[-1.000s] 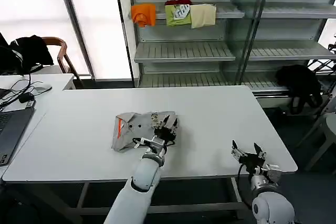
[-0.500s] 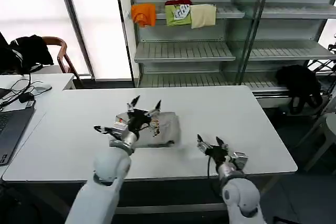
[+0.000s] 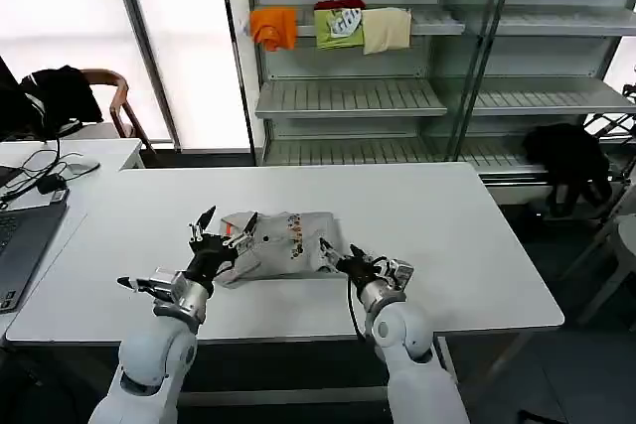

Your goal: Fold and organize the clothes.

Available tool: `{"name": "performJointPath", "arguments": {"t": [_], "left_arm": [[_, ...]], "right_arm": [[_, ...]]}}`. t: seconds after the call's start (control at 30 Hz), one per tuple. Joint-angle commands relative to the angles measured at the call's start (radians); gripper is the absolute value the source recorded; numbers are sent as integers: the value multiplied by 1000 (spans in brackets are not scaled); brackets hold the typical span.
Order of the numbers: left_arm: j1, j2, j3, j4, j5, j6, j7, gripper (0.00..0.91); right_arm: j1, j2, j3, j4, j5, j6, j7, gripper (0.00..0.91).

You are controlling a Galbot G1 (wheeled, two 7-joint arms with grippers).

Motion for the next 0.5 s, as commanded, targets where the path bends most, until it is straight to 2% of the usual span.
{"name": "performJointPath", "arguments": {"t": [0.03, 0.5], "left_arm": [[91, 14, -57, -6, -34, -42, 24, 907], [96, 32, -79, 6, -60, -21, 10, 907]], "right_arm": [[65, 49, -44, -95, 85, 18, 23, 0], [55, 49, -39, -49, 86, 20, 27, 0]]}}
